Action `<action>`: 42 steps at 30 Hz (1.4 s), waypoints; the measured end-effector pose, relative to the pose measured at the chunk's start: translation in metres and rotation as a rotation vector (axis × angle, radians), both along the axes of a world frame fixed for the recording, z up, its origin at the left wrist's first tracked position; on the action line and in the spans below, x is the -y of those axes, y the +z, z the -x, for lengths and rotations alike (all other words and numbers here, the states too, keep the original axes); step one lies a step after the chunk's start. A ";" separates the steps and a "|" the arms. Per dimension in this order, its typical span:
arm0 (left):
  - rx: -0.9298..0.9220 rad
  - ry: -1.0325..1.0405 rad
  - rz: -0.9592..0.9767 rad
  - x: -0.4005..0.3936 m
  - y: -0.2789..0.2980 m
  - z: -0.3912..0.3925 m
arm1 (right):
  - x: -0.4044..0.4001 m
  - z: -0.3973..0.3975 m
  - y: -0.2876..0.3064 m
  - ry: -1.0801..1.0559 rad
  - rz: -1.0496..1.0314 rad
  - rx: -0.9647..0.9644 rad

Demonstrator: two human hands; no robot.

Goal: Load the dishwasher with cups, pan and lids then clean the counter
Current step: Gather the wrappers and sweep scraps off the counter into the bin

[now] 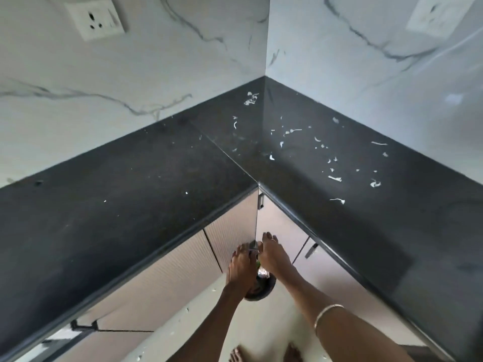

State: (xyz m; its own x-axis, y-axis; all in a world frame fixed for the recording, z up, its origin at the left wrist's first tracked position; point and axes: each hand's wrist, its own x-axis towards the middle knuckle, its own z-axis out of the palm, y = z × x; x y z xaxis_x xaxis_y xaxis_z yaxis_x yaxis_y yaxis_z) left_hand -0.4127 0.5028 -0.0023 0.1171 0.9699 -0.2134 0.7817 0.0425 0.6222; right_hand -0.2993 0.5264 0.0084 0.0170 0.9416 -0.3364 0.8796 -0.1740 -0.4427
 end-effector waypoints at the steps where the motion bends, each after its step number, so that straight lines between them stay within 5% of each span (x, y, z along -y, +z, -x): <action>1: 0.014 0.006 -0.003 -0.002 0.009 -0.001 | -0.001 -0.002 0.009 0.001 -0.012 0.006; 18: 0.046 -0.013 -0.256 -0.082 0.059 0.008 | -0.042 -0.027 0.074 -0.159 -0.330 -0.078; 42: 0.033 0.395 -0.248 -0.310 0.043 -0.019 | -0.251 -0.115 0.026 -0.109 -0.310 -0.079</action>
State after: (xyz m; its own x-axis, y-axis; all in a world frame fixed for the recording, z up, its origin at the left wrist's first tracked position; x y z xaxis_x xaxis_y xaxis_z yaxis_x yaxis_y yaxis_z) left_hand -0.3933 0.8130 0.0404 -0.2683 0.9629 0.0282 0.7152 0.1795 0.6755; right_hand -0.1845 0.7771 0.0345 0.1083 0.9934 -0.0389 0.8243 -0.1116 -0.5550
